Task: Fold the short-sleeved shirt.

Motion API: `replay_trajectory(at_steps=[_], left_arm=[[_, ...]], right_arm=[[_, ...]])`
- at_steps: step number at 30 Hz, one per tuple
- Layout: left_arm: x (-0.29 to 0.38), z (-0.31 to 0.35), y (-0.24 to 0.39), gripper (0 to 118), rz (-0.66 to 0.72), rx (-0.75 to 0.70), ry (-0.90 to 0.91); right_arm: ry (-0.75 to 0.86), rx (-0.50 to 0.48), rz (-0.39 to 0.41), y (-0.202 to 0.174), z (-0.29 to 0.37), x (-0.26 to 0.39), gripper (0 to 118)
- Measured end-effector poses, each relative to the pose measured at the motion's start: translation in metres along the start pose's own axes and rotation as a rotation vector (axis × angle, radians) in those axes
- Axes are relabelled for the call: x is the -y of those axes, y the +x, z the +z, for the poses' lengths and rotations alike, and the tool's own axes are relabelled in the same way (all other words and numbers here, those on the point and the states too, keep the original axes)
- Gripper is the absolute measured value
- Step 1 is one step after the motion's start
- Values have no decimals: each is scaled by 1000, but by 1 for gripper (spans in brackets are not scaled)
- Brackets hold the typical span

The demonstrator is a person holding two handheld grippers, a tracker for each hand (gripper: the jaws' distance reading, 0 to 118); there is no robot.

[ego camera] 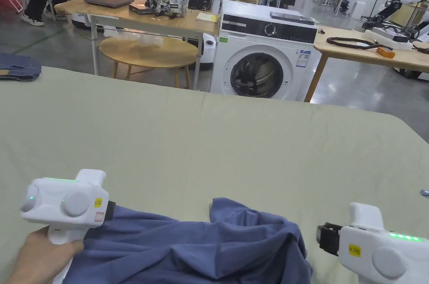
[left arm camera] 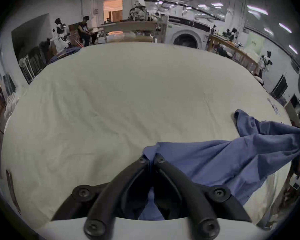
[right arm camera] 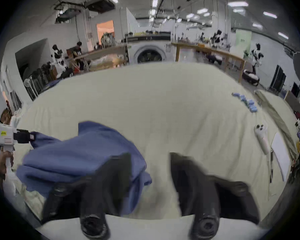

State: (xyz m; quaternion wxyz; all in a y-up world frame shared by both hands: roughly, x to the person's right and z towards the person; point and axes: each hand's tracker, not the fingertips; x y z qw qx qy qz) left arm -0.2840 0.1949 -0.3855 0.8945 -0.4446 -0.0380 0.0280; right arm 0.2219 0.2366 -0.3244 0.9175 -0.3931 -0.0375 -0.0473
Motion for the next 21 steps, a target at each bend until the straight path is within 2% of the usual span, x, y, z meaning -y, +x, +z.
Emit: replay_trajectory(at_steps=[1, 4, 6, 8, 9, 11, 12, 14, 16, 19, 21], left_arm=[[3, 6, -4, 0, 0, 5, 8], [10, 17, -11, 0, 8, 6, 18], [16, 23, -14, 0, 14, 7, 21], [21, 23, -18, 0, 32, 20, 12], [24, 22, -19, 0, 38, 21, 11], [30, 20, -20, 0, 44, 19, -1], [34, 19, -19, 0, 44, 20, -7], [40, 20, -16, 0, 42, 19, -12], [43, 18, -15, 0, 46, 20, -15], [44, 23, -17, 0, 61, 17, 7], [40, 30, -20, 0, 67, 20, 28]], right_arm=[[-56, -13, 0, 1, -10, 0, 61], [-190, -27, 34, -2, -38, 9, 62], [-274, 9, 66, -8, -56, 17, 62], [-337, -19, 56, -12, -71, 27, 62], [-362, -42, 34, -14, -76, 31, 60], [-350, -29, 52, -22, -78, 39, 47], [-315, -1, 93, -25, -77, 40, 37], [-312, -8, 89, -27, -76, 39, 7], [-292, 15, 92, -28, -71, 39, 5], [-246, -24, 17, -15, -61, 38, 4], [-201, -31, 0, -12, -47, 37, 3]])
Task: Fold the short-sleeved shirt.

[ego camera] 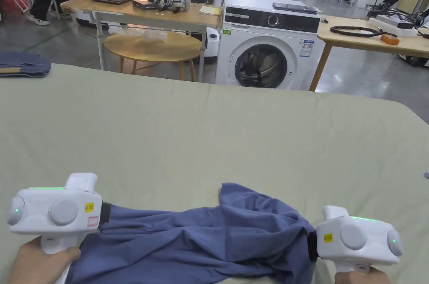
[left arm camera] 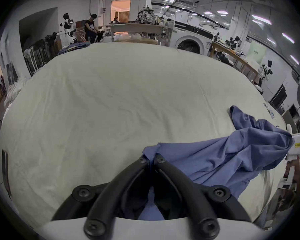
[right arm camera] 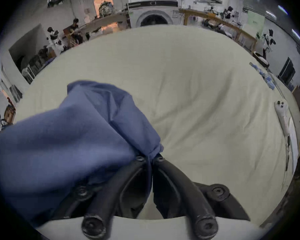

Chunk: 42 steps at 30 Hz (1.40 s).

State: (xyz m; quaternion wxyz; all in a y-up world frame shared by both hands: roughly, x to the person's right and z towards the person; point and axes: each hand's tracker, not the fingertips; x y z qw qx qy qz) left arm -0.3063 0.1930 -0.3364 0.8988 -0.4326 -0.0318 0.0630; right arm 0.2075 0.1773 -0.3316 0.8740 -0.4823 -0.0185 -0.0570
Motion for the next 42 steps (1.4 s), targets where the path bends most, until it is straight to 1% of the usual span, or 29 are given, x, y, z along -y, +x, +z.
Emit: replay_trajectory(at_steps=[2, 4, 5, 7, 8, 10, 11, 13, 15, 17, 22, 27, 32, 37, 42], left_arm=[[-7, 9, -2, 0, -2, 2, 22], [-16, 22, -4, 0, -11, -5, 59], [-21, 28, -5, 0, -13, -2, 75], [-33, 44, -7, 0, -26, -5, 116], [-38, 53, -8, 0, -35, -12, 139], [-52, 70, -13, 0, -36, -26, 172], [-58, 78, -16, 0, -32, -30, 193], [-73, 94, -24, 0, -31, -41, 223], [-85, 109, -29, 0, -41, -65, 264], [-96, 127, -34, 0, -22, -75, 293], [-129, 166, -50, 0, 9, -96, 378], [-162, 194, -56, 0, 40, -92, 442], [-201, 214, -45, 0, 8, -126, 510], [-242, 229, -40, 0, 13, -139, 559], [-261, 222, -36, 0, 19, -155, 579]], right_arm=[[45, -3, -9, 1, 12, -2, 3], [146, 51, 26, -2, 32, -6, 3], [184, 65, 29, -2, 41, -10, 3], [245, 46, 6, 1, 60, -23, 3], [265, 42, 7, 1, 68, -28, 3], [327, 75, 30, -1, 88, -41, 3], [356, 76, 39, -2, 97, -45, 3], [394, 70, 30, -1, 113, -55, 3], [447, 77, 34, -6, 130, -59, 3], [477, 86, 42, -8, 144, -67, 3], [593, 76, 6, -9, 182, -94, 3], [662, 83, 24, -17, 215, -127, 3], [759, 103, 51, -32, 244, -163, 3], [802, 102, 30, -37, 260, -204, 3], [825, 94, 21, -39, 251, -227, 3]])
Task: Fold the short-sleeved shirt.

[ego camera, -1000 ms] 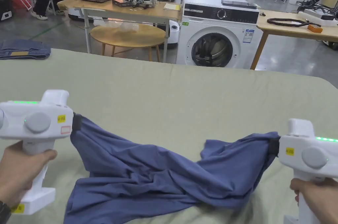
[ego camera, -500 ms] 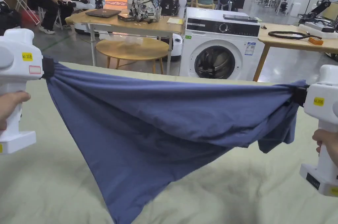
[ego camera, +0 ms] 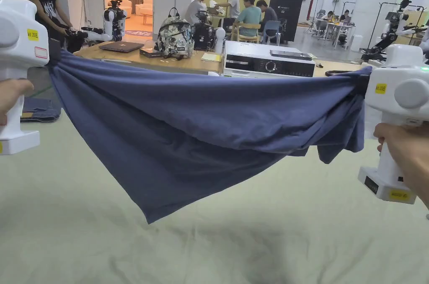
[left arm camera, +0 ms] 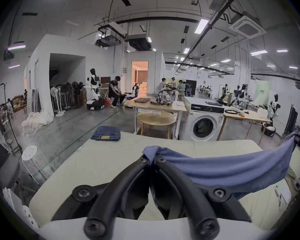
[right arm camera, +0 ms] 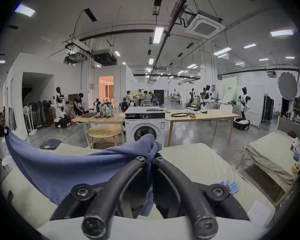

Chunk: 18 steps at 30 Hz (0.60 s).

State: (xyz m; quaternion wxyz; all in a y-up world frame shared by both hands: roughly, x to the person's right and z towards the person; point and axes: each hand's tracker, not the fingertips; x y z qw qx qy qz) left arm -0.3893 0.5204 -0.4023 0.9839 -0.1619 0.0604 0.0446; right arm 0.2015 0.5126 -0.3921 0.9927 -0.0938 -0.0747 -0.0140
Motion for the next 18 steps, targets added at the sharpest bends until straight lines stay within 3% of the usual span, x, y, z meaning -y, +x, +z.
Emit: replay_trajectory(at_steps=[8, 18], left_arm=[[46, -24, 6, 0, -53, -24, -32], [176, -6, 4, 0, -74, 18, -128]], right_arm=[[-22, 15, 4, -1, -23, 38, 3], [-161, 32, 90, 10, 3, 166, 3]])
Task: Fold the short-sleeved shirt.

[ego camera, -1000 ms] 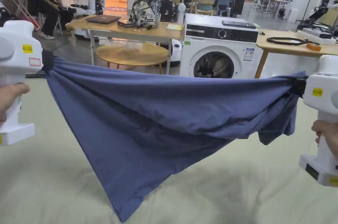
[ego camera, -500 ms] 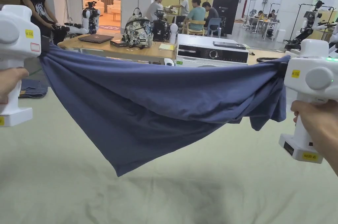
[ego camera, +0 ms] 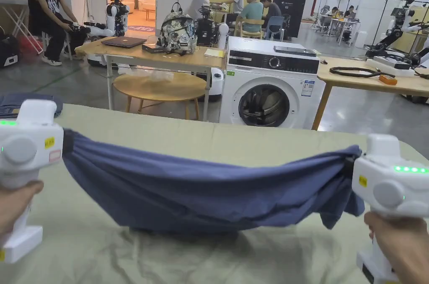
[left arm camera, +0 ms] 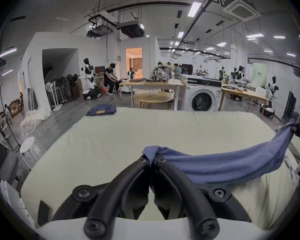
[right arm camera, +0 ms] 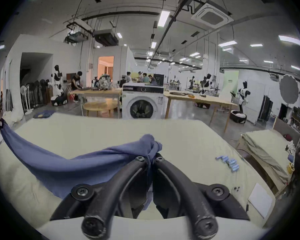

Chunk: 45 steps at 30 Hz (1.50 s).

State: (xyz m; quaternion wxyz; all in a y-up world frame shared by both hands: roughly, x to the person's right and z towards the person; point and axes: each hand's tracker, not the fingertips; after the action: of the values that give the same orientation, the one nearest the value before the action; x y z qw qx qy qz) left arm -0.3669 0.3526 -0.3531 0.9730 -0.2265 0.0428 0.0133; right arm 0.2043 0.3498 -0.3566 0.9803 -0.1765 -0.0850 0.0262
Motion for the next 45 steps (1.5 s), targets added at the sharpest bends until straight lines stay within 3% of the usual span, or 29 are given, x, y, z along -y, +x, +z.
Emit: replay_trajectory(at_steps=[10, 21, 25, 27, 28, 29, 30, 31, 35, 43, 45], left_arm=[[147, 64, -16, 0, 68, 35, -139], [252, 96, -17, 0, 22, 46, -326], [266, 86, -17, 0, 20, 50, -361], [262, 83, -15, 10, 17, 52, -370], [259, 87, -12, 17, 18, 53, -358], [255, 88, -11, 24, 18, 48, -336], [249, 90, -9, 34, 23, 62, -315], [242, 91, -6, 37, 37, 77, -294], [217, 104, 10, 38, 76, 136, -177], [174, 115, 61, 38, 17, 168, -1], [169, 114, 72, 24, 1, 172, 10]], right_arm=[[-110, 1, 83, -1, 65, 122, 3], [-247, 36, 13, 9, 107, 203, 3], [-265, 43, 34, 6, 109, 214, 5], [-260, 41, 34, 5, 111, 216, 19], [-250, 44, 39, 3, 114, 213, 37], [-237, 47, 47, 1, 116, 209, 63], [-216, 50, 57, -1, 121, 205, 74], [-193, 48, 57, -4, 124, 200, 75], [-72, 25, 37, -17, 140, 176, 75], [60, -57, -17, -53, 153, 149, 72], [74, -67, -20, -60, 153, 147, 47]])
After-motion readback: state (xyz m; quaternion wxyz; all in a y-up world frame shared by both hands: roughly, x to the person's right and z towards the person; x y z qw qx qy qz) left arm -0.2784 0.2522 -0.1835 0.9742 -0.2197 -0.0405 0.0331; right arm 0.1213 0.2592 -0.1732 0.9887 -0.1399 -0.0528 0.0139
